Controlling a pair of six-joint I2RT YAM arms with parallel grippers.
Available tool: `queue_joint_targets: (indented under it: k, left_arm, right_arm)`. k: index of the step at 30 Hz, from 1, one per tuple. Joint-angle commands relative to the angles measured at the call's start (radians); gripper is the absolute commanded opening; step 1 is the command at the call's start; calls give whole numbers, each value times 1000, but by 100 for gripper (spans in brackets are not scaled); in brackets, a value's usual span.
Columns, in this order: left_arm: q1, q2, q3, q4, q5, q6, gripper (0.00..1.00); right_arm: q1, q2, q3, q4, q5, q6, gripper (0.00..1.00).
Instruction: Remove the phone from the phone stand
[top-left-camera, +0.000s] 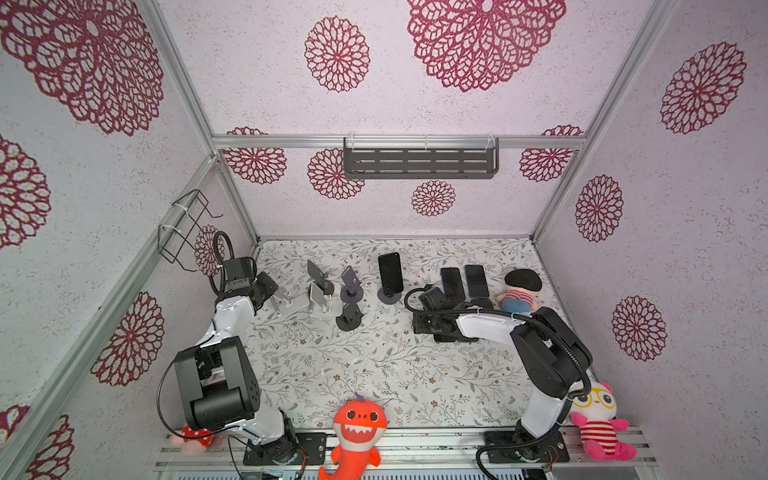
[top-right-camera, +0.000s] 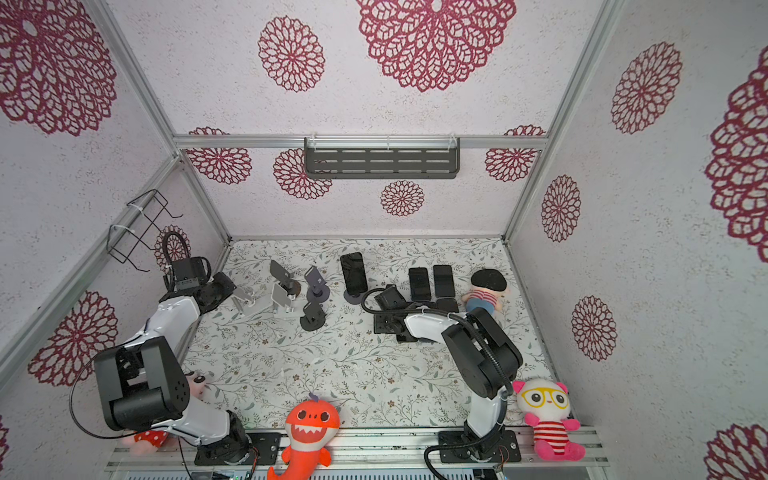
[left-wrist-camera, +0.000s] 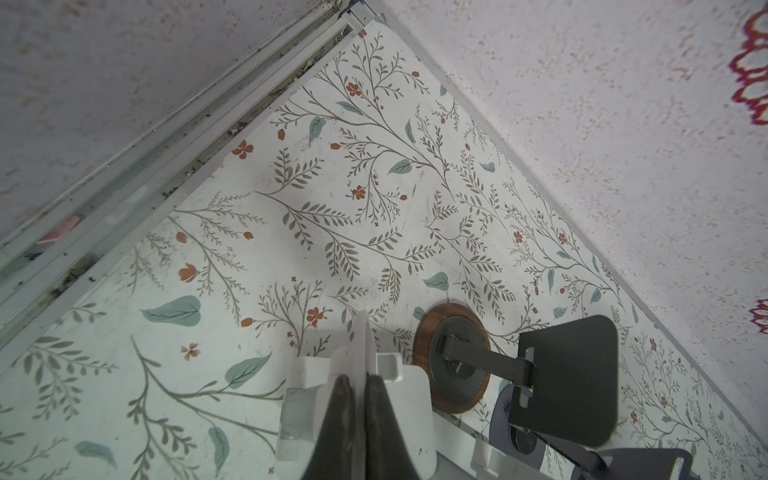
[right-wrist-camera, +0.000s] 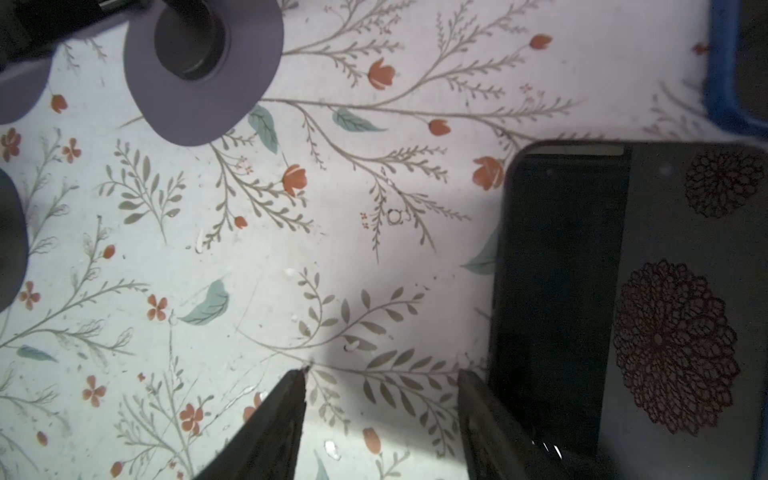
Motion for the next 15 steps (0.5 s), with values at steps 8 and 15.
queue_joint_targets:
  k: [8,15]
  left_arm:
    - [-14,33,34,29,25,13,14]
    - [-19,33,33,26,29,16,32]
  right_arm:
    - [-54,-217,-46,117,-67,-236,81]
    - [-41,-253,19,97,5,-288,84]
